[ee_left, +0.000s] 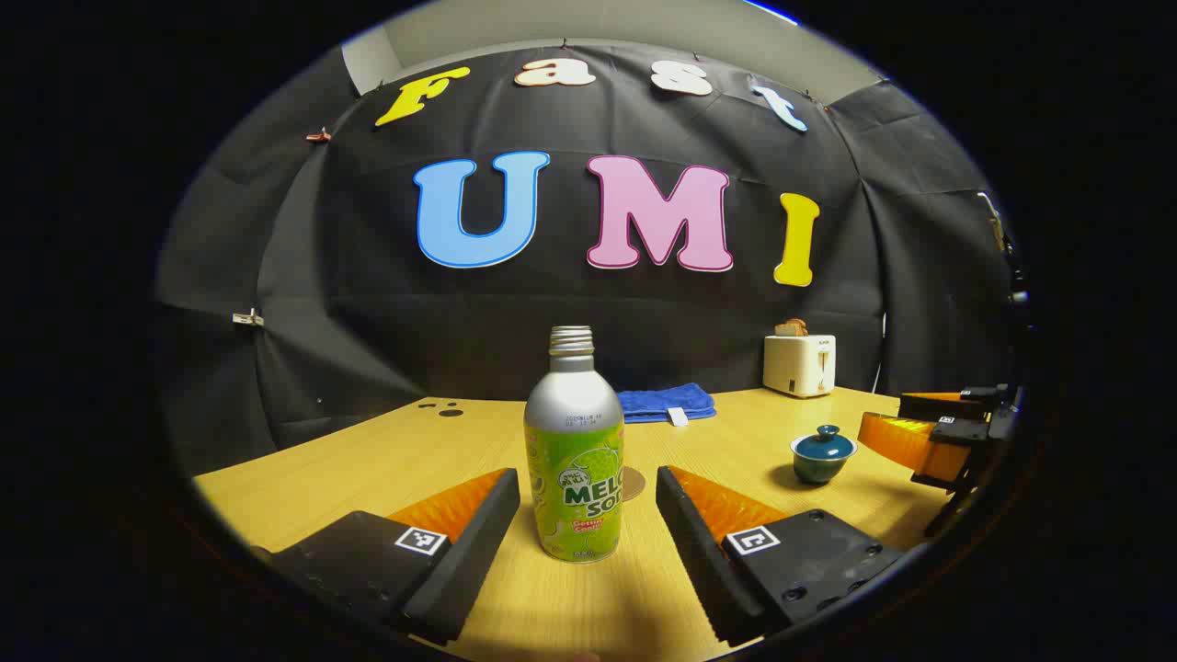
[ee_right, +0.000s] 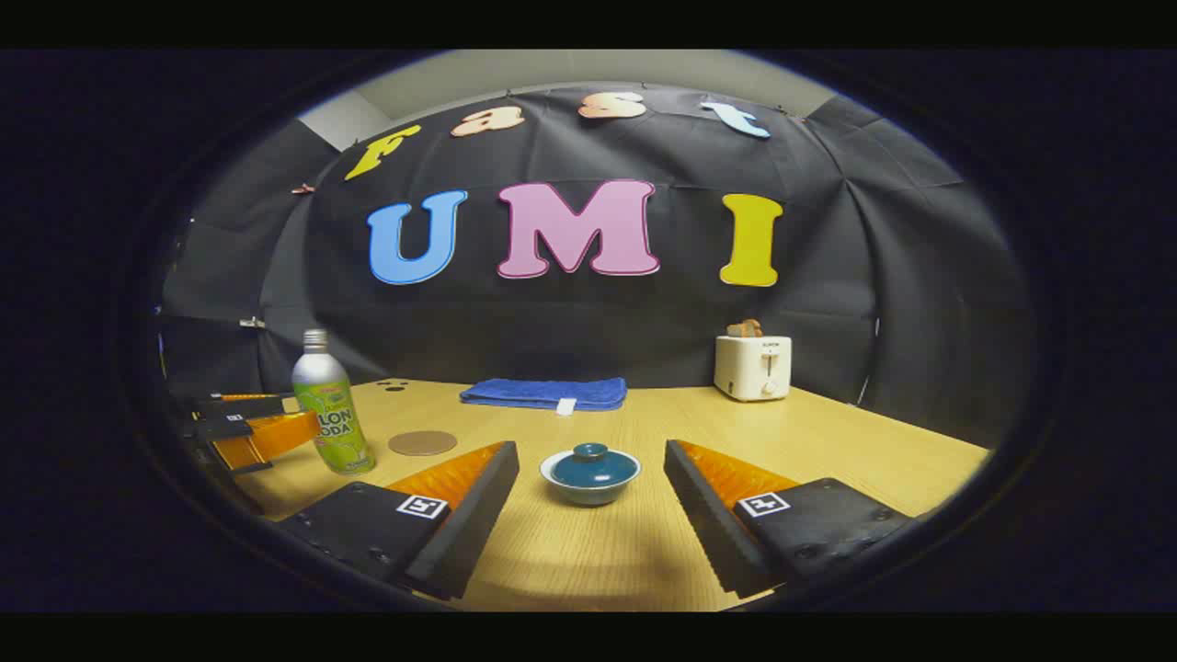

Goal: Open the teacup lid with one hand, grasp the water bottle and pour water into the teacup with the other hand; after pouring, place the water bottle on the coaster and then close the teacup lid.

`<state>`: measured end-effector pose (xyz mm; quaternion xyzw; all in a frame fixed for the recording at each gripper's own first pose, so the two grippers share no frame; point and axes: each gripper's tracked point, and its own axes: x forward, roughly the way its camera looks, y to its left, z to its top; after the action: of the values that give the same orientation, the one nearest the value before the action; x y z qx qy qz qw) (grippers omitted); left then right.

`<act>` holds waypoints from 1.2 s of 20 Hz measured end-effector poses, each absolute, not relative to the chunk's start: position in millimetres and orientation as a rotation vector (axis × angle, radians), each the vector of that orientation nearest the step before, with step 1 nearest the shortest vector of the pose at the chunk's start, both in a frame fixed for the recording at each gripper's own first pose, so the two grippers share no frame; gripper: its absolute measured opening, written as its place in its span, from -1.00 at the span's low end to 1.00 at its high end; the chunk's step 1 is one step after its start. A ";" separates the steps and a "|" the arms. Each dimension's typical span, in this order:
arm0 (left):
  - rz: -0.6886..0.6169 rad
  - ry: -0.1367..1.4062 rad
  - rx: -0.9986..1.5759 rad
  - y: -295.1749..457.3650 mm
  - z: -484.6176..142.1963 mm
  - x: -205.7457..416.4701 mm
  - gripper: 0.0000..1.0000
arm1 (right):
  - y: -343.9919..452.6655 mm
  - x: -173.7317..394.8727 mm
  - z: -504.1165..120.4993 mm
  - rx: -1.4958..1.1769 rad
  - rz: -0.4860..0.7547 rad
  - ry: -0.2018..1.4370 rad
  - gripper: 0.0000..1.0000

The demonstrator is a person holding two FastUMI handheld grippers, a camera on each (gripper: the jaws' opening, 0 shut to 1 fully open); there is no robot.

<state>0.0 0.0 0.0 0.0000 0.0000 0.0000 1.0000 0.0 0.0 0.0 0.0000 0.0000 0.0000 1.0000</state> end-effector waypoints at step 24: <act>0.010 -0.004 -0.002 0.8 -1.7 1.0 0.89 | -0.3 12.3 -5.7 -0.008 0.003 0.032 0.96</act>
<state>1.0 0.8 -1.7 -0.0011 -0.0018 0.0050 1.0000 12.3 -0.3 -5.7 -0.0042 0.0162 0.0013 0.9999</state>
